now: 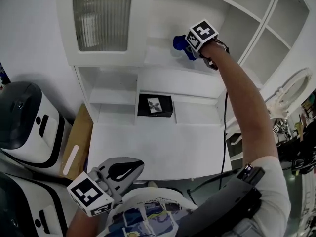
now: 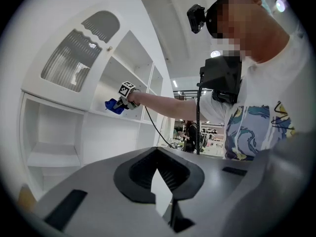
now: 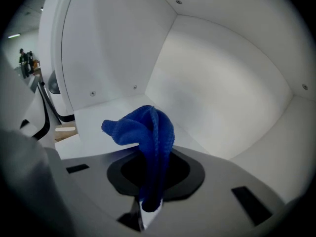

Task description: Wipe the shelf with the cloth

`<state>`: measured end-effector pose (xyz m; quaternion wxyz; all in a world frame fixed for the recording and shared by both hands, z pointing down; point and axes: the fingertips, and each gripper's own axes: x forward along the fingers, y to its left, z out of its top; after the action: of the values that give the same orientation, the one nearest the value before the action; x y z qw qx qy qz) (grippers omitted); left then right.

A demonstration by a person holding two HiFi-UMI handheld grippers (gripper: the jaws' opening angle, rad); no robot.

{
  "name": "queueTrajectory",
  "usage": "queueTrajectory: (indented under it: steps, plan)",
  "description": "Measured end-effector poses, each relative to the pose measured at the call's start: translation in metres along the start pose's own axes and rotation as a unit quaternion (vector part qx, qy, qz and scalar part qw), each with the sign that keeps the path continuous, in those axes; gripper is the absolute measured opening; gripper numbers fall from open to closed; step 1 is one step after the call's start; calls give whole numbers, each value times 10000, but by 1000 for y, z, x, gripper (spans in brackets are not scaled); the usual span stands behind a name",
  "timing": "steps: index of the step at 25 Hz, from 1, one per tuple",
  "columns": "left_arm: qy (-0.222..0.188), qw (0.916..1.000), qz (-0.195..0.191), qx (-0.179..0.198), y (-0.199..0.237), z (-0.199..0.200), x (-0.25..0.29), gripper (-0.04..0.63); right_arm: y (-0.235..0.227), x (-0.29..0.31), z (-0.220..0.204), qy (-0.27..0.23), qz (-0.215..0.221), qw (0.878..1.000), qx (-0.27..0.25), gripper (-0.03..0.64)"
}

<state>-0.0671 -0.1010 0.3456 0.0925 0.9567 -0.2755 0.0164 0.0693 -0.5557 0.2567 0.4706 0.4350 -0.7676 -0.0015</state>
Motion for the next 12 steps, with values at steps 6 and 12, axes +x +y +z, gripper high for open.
queueTrajectory:
  steps: [6,12]
  plan:
    - [-6,9997,235,-29,0,-3,-20,12,60,11,39,-210,535,9981,-218,66]
    - [-38,9988,477,-95,3,-6,-36,12,103,19,68,-266,921,9946,-395,66]
